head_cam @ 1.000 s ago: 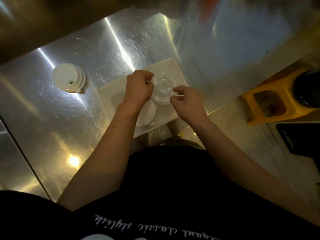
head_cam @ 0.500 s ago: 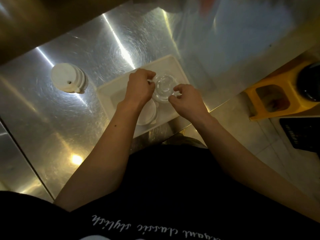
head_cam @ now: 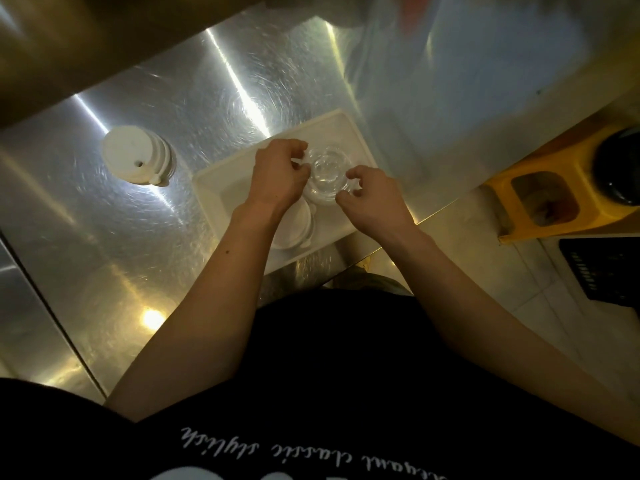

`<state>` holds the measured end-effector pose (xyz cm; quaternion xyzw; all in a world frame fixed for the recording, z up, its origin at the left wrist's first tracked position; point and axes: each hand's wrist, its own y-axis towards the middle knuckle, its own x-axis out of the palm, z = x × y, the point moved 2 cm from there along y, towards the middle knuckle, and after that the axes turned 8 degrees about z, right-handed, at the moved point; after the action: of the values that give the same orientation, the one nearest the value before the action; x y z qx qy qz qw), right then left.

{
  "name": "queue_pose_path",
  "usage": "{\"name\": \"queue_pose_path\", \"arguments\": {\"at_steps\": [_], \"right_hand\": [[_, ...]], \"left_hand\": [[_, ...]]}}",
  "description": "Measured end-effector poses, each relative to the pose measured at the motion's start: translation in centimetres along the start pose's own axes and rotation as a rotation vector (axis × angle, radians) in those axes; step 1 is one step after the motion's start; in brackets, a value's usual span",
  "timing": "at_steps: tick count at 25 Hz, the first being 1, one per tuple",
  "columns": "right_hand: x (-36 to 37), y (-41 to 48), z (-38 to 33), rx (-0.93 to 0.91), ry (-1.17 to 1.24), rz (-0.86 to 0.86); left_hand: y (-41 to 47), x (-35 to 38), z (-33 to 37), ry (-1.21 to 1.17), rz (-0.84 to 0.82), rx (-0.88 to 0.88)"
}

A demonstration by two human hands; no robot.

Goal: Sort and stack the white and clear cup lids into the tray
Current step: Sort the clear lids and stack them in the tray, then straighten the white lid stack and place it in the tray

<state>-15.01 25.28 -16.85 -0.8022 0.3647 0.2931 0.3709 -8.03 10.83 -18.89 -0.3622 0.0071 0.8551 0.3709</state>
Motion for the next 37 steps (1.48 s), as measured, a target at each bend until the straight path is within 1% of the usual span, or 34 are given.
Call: {"name": "queue_pose_path", "arguments": {"at_steps": [4, 8, 11, 17, 22, 27, 32, 37], "right_hand": [[-0.7, -0.4, -0.4, -0.081, -0.038, 0.021], [-1.7, -0.3, -0.7, -0.161, -0.093, 0.088], [-2.3, 0.3, -1.3, -0.211, -0.070, 0.145], [-2.5, 1.5, -3.6, -0.357, -0.037, 0.157], [-1.2, 2.3, -7.2, -0.536, -0.048, 0.116], [1.5, 2.6, -11.6, -0.680, -0.090, 0.034], [4.6, 2.4, -16.2, -0.783, -0.164, -0.078], [8.3, 2.6, -20.0, -0.879, -0.251, -0.183]], "left_hand": [[-0.5, -0.4, 0.5, -0.027, 0.025, 0.014], [-0.9, -1.3, 0.7, -0.039, 0.064, 0.045], [-1.4, -2.1, 0.5, -0.043, 0.097, 0.061], [-2.4, -4.2, 0.5, -0.054, 0.204, 0.125], [-3.3, -7.4, -1.1, -0.064, 0.345, 0.082], [-4.3, -10.9, -4.2, -0.056, 0.477, -0.058], [-5.4, -14.3, -8.1, -0.025, 0.596, -0.148], [-6.1, -16.6, -12.7, -0.030, 0.640, -0.217]]}}
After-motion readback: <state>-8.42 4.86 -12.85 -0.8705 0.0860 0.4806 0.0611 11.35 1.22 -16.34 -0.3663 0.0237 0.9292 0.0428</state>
